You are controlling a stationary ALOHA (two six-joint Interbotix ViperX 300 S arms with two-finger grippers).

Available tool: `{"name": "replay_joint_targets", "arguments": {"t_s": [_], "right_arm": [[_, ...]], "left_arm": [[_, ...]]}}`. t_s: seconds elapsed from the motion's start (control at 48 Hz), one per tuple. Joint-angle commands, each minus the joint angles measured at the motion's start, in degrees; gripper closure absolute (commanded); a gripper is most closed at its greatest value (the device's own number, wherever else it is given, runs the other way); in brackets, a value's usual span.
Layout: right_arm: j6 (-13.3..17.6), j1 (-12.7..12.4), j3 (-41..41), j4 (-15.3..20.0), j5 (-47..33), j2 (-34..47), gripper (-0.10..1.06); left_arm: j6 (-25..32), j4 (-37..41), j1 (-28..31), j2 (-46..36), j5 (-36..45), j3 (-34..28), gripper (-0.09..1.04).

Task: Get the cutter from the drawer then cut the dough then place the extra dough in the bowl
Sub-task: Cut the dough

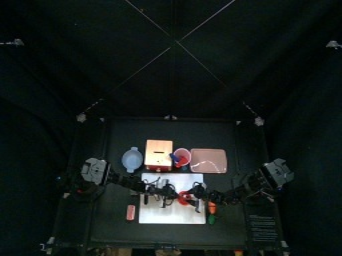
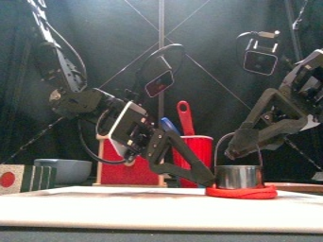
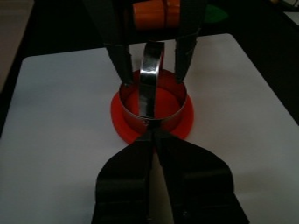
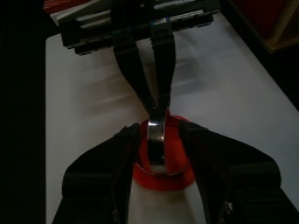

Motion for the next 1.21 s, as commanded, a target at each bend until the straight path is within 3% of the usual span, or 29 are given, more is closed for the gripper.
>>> {"name": "replay_joint_targets", "arguments": {"t_s": [0.021,0.375,0.667,1.208], "right_arm": [[0.09,-0.26,-0.88,0.00,-0.26,-0.97,0.18],[0.00,-0.26,-1.05,-0.18,-0.18,-0.53,0.21],[0.00,-0.26,-1.05,-0.35,0.26,-0.53,0.50],[-0.18,-1.76,-1.85,-2.64,0.26,-3.34,0.50]], "left_arm": [[-0.09,0.00,-0.09,-0.97,-0.26,-1.23,0.41],[-0.09,0.00,-0.09,-0.88,-0.18,-1.23,0.41],[-0.09,-0.09,-0.09,-0.18,-0.18,-1.41,0.41],[-0.09,-0.18,-0.09,0.09,-0.09,-1.49,0.41]]}}
